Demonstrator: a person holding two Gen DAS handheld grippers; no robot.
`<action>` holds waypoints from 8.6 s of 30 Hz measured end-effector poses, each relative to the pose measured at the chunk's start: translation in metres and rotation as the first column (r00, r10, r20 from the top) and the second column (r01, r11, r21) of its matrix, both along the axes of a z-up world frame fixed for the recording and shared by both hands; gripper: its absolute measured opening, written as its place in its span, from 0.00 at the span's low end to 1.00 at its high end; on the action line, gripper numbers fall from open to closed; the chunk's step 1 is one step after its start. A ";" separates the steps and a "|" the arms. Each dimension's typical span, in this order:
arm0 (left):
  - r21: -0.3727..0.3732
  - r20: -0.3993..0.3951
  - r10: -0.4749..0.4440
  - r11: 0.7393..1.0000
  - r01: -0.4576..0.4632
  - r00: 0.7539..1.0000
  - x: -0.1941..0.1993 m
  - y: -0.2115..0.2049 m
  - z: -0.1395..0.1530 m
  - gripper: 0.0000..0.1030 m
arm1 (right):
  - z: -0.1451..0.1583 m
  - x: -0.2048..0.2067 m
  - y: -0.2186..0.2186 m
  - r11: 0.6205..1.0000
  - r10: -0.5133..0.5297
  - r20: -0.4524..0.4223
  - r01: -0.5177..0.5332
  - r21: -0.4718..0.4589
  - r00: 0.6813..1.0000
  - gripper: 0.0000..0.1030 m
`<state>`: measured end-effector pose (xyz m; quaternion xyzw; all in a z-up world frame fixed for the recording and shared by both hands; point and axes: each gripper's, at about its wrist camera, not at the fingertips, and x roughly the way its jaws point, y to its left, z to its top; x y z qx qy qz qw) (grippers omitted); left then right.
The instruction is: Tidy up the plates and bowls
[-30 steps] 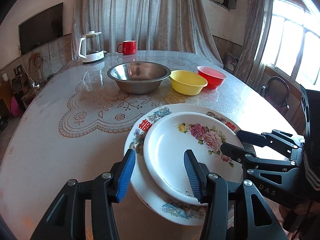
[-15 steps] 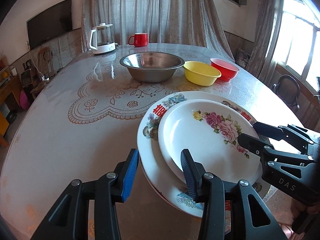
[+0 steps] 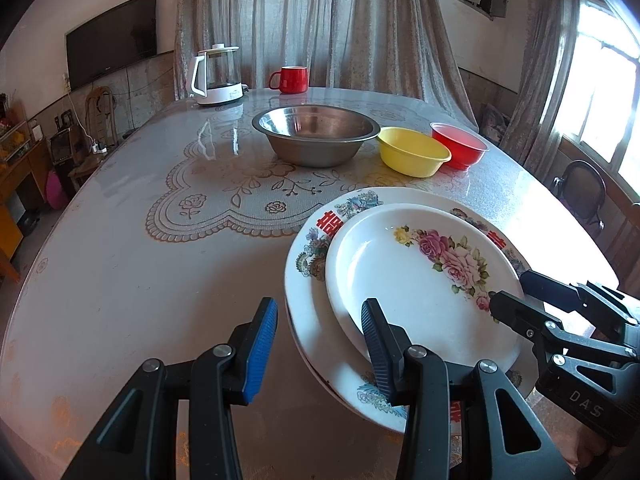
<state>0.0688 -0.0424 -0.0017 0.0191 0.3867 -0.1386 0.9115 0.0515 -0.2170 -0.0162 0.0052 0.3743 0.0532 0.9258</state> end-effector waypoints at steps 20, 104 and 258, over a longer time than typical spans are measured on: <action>0.055 0.064 0.067 0.996 -0.070 0.996 0.000 0.005 0.012 0.43 | 0.004 -0.010 0.001 1.000 0.006 0.026 -0.006 0.005 1.000 0.44; -0.243 -0.153 0.107 0.960 -0.142 0.982 0.267 0.033 -0.002 0.15 | -0.003 0.253 -0.014 0.895 0.057 -0.237 0.056 0.443 0.970 0.30; -0.268 -0.155 0.277 0.912 -0.310 0.948 0.080 0.136 0.016 0.14 | -0.006 0.161 0.118 0.898 0.273 -0.171 -0.187 0.399 0.947 0.14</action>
